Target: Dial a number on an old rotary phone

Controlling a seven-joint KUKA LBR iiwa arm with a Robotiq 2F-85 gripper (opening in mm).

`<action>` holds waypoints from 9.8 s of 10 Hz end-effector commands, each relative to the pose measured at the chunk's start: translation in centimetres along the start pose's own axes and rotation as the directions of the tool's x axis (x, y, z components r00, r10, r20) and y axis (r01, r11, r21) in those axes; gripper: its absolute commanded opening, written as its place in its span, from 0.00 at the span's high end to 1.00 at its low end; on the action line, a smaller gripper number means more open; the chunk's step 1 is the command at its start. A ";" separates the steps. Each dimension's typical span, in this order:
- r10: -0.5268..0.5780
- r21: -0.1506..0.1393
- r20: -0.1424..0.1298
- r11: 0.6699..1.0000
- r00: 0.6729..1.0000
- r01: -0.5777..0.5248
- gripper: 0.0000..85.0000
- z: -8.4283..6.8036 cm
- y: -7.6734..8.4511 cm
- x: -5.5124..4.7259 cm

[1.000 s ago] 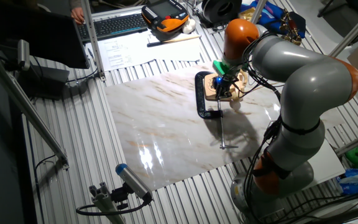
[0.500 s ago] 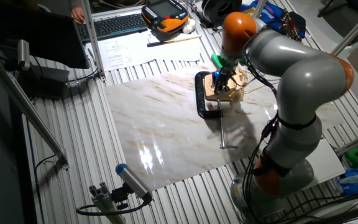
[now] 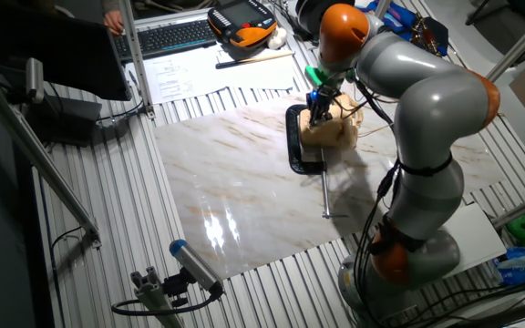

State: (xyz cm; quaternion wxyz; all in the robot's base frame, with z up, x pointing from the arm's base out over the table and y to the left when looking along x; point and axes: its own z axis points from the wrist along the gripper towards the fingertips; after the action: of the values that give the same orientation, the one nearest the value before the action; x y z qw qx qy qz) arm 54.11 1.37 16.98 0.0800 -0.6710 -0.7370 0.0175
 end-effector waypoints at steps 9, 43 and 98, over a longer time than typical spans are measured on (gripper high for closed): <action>0.038 -0.010 -0.059 0.999 0.998 -0.039 1.00 0.0 -0.9 0.6; 0.076 -0.030 -0.270 0.996 0.960 -0.087 1.00 0.2 4.5 -2.8; 0.050 -0.059 -0.490 0.994 0.870 -0.091 1.00 1.6 2.4 -1.4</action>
State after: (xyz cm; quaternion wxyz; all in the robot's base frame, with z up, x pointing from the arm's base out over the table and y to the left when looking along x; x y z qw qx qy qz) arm 56.33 0.38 15.00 0.2358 -0.6825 -0.6683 -0.1788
